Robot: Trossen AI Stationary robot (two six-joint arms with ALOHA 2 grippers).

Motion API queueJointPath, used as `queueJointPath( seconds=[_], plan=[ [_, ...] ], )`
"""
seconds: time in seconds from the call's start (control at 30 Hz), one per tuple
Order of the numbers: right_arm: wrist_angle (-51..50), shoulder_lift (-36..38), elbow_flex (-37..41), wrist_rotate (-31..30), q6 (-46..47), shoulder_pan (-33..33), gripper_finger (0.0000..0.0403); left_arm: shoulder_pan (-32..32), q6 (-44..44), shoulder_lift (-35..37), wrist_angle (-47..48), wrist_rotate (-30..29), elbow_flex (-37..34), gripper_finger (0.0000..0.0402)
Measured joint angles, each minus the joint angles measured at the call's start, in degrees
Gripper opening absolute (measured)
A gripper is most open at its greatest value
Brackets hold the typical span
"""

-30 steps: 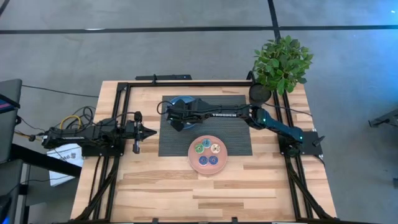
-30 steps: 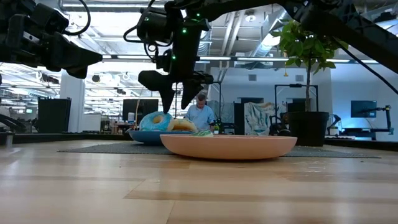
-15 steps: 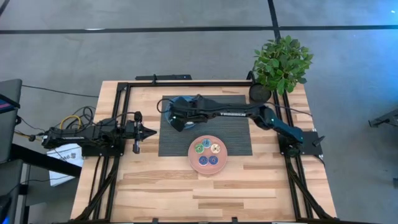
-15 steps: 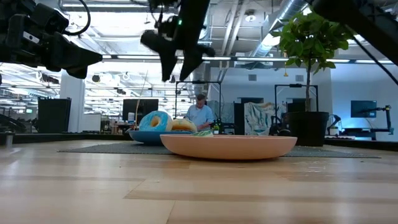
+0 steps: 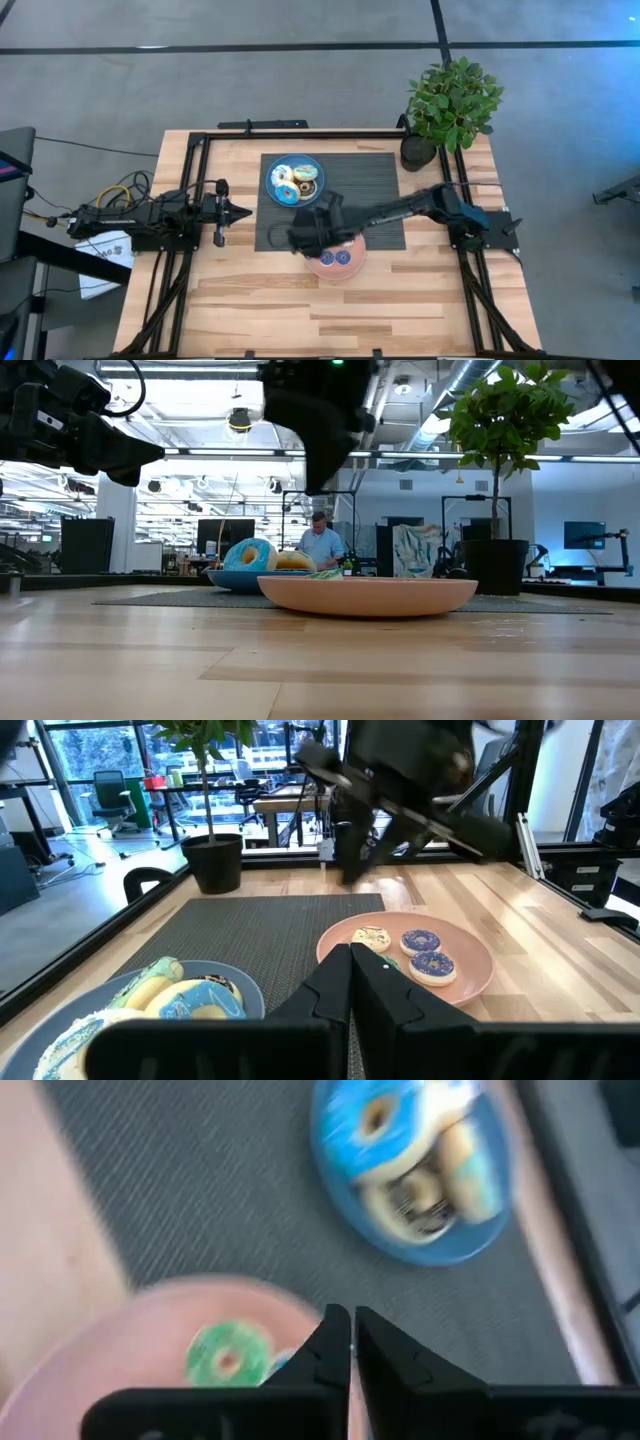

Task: Pick & Place donuts
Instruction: Return to Home Position

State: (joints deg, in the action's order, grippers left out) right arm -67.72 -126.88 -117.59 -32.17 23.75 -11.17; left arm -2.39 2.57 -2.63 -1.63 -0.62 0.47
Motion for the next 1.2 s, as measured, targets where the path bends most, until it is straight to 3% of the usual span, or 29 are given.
queueJointPath(
  seconds=[0.17, 0.3, 0.5, 0.6, 0.8, 0.97, 1.2],
  plan=[
    [11.5, 8.3, 16.9, 4.2, 0.2, -3.9, 0.0014, 0.0, 0.0, 0.0, 0.0, 0.0, 0.0, 0.0000],
    [26.1, 18.1, 33.8, 8.0, 0.0, -6.0, 0.0003, 0.0, 0.0, 0.0, 0.0, 0.0, 0.0, 0.0000],
    [56.4, 36.4, 60.0, 23.0, -4.6, -5.5, 0.0001, 0.0, 0.0, 0.0, 0.0, 0.0, 0.0, 0.0000],
    [60.7, 45.4, 69.3, 21.9, -4.5, -3.5, 0.0005, 0.0, 0.0, 0.0, 0.0, 0.0, 0.0, 0.0000],
    [60.7, 54.5, 77.1, 19.4, 2.3, 0.1, 0.0003, 0.0, 0.0, 0.0, 0.0, 0.0, 0.0, 0.0000],
    [60.0, 57.2, 80.3, 19.9, -4.1, -0.1, 0.0001, 0.0, 0.0, 0.0, 0.0, 0.0, 0.0, 0.0000],
    [61.8, 65.3, 87.9, 20.0, -4.2, -0.9, 0.0000, 0.0, 0.0, 0.0, 0.0, 0.0, 0.0, 0.0000]
  ],
)
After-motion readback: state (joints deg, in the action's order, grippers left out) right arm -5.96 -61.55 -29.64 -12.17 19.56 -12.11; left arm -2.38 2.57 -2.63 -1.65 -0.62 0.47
